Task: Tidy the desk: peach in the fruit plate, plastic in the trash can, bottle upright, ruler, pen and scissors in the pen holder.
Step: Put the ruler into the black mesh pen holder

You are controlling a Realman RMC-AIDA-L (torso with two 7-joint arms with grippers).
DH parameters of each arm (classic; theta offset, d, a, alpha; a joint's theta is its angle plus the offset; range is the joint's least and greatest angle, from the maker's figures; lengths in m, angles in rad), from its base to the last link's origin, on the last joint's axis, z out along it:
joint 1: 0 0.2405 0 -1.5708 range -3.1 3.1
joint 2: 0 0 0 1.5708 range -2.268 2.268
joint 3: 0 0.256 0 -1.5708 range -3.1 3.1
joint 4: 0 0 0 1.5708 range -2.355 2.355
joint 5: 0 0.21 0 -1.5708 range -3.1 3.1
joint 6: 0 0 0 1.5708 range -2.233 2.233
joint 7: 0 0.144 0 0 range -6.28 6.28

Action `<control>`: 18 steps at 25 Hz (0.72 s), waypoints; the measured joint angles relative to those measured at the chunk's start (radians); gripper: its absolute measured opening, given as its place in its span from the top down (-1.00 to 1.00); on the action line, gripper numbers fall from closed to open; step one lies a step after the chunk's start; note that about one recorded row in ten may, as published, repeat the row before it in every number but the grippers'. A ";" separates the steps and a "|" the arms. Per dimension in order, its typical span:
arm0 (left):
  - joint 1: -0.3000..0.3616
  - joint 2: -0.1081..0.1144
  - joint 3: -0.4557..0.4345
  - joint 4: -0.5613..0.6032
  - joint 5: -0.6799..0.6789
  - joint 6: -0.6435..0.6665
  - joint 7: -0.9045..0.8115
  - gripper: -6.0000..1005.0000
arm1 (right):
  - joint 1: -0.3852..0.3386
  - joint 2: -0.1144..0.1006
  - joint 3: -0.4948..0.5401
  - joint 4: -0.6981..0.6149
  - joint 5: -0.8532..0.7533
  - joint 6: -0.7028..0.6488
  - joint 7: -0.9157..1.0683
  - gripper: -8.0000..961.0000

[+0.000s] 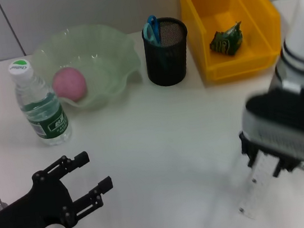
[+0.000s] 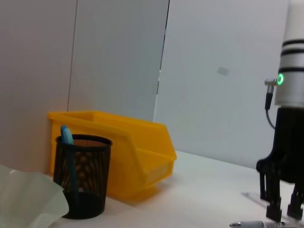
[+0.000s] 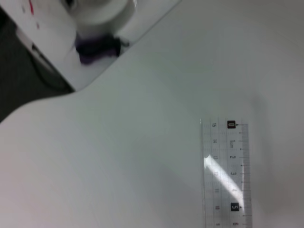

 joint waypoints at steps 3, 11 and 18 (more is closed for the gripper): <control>0.000 0.001 -0.001 0.000 -0.005 0.000 -0.001 -0.48 | 0.091 0.000 0.101 0.069 0.010 -0.065 0.010 0.17; 0.006 0.001 -0.012 -0.007 -0.015 0.009 -0.002 -0.48 | 0.189 -0.002 0.230 0.104 0.047 -0.087 0.014 0.17; 0.017 -0.001 -0.012 -0.015 -0.066 0.023 -0.002 -0.48 | 0.262 -0.003 0.343 0.152 0.114 -0.097 0.050 0.17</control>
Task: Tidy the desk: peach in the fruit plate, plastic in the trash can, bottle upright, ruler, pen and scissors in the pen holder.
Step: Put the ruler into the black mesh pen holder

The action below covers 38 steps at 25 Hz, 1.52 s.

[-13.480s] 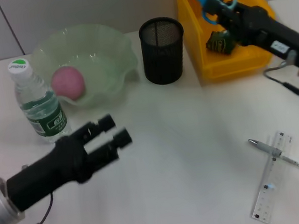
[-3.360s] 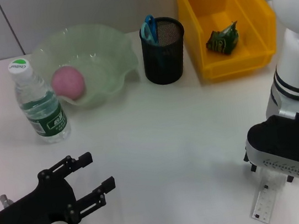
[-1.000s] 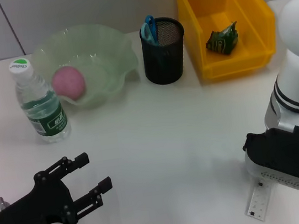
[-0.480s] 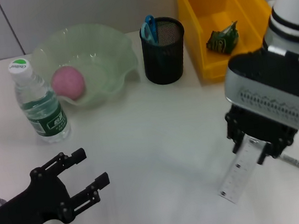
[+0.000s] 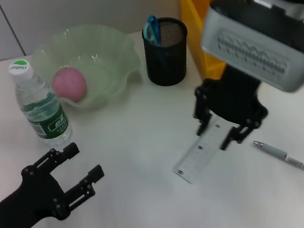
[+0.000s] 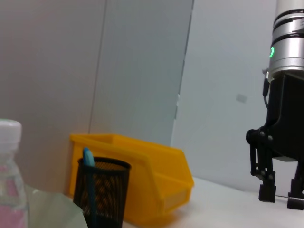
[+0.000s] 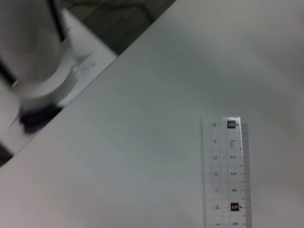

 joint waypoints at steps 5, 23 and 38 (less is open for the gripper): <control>0.002 0.000 0.001 -0.019 -0.061 0.023 0.001 -0.48 | 0.033 -0.001 0.092 0.029 0.061 0.000 0.067 0.17; 0.019 0.004 -0.018 -0.010 -0.192 0.078 0.002 -0.48 | -0.094 -0.025 0.508 0.214 0.448 0.175 0.208 0.17; 0.001 0.003 -0.010 -0.010 -0.195 0.082 0.053 -0.48 | -0.172 -0.005 0.502 0.411 0.680 0.462 0.238 0.17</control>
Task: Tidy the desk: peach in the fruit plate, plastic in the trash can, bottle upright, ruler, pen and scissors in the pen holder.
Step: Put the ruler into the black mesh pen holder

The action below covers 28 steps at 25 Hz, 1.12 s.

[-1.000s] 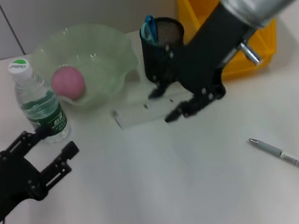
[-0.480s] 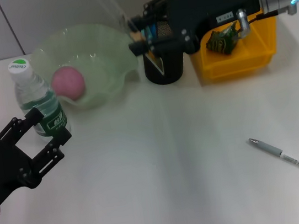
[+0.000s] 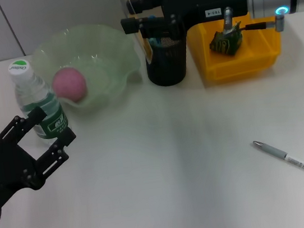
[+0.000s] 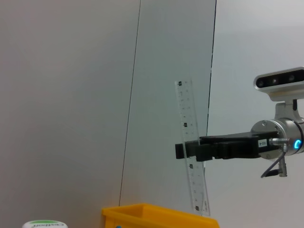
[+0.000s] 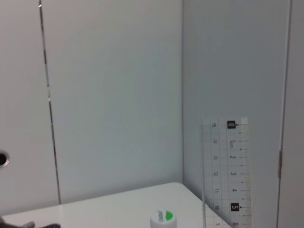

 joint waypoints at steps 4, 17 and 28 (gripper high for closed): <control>0.000 0.000 -0.001 0.001 0.000 -0.001 0.000 -0.48 | 0.001 0.001 -0.002 0.015 0.032 0.033 0.019 0.16; 0.008 0.000 0.002 -0.006 0.007 -0.019 0.025 -0.48 | -0.055 0.004 0.000 0.064 0.213 0.325 0.031 0.16; 0.006 -0.004 0.018 -0.034 0.017 -0.087 0.091 -0.48 | -0.030 0.004 -0.001 0.247 0.309 0.474 -0.141 0.16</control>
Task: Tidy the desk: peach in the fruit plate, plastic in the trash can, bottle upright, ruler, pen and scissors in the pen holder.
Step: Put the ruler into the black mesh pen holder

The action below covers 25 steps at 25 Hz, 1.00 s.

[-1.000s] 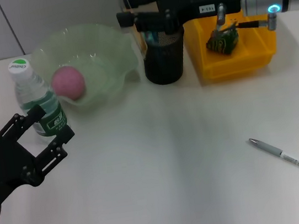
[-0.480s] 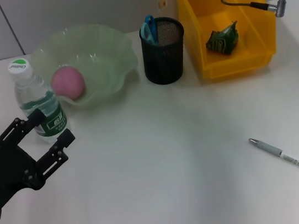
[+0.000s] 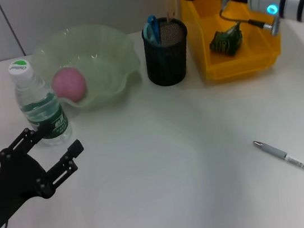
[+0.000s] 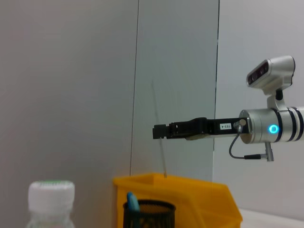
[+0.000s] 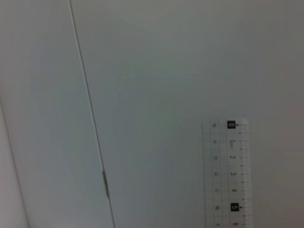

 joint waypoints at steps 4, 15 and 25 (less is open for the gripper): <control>-0.001 0.001 0.012 0.000 0.000 -0.023 0.001 -0.48 | 0.016 0.001 0.000 0.095 0.086 0.022 -0.119 0.16; -0.013 0.002 0.017 0.000 0.000 -0.046 0.002 -0.48 | 0.007 0.006 -0.001 0.190 0.217 0.027 -0.357 0.16; -0.009 0.002 0.016 -0.001 0.000 -0.084 -0.010 -0.48 | 0.011 0.010 0.002 0.303 0.281 0.001 -0.524 0.16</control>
